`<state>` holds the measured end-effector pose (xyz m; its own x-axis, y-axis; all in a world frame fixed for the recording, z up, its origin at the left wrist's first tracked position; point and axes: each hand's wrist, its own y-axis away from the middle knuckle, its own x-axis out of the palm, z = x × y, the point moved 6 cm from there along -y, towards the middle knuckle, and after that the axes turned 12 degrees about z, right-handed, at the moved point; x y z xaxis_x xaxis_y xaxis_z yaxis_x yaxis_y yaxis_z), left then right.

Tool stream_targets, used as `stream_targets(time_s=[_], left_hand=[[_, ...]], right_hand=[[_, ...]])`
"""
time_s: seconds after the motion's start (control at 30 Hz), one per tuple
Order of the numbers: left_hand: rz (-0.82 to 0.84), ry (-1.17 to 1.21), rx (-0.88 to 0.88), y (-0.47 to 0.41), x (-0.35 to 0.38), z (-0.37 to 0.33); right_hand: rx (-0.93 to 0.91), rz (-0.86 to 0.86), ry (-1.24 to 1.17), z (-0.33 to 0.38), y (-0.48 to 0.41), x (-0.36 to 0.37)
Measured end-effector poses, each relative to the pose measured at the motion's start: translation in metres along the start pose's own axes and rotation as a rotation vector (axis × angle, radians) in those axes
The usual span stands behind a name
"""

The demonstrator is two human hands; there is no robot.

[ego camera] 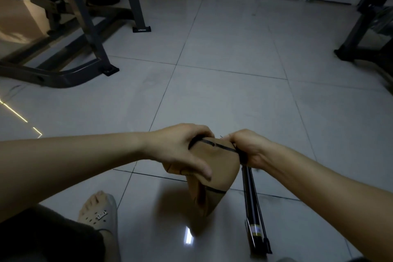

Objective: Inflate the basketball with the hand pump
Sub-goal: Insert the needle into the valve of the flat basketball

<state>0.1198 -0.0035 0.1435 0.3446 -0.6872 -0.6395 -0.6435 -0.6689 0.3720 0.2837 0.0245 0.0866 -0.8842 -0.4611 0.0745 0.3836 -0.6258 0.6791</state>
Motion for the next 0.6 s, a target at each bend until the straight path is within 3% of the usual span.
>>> stream_targets(time_s=[0.07, 0.17, 0.37, 0.47, 0.6], left_hand=[[0.053, -0.062, 0.041, 0.003, 0.002, -0.001], [0.005, -0.260, 0.114, 0.003, 0.005, -0.002], [-0.089, -0.195, 0.064, 0.005, 0.006, -0.014], [-0.125, -0.166, 0.020, 0.004, 0.004, -0.016], [-0.236, -0.208, 0.044, 0.009, -0.007, -0.032]], right_hand=[[0.001, 0.019, -0.022, 0.002, 0.003, -0.004], [0.011, 0.063, 0.043, 0.007, 0.007, -0.007], [-0.062, 0.099, 0.187, 0.023, 0.017, 0.001], [-0.156, -0.008, 0.364, 0.036, 0.025, 0.005], [-0.497, -0.311, 0.828, 0.071, 0.048, 0.007]])
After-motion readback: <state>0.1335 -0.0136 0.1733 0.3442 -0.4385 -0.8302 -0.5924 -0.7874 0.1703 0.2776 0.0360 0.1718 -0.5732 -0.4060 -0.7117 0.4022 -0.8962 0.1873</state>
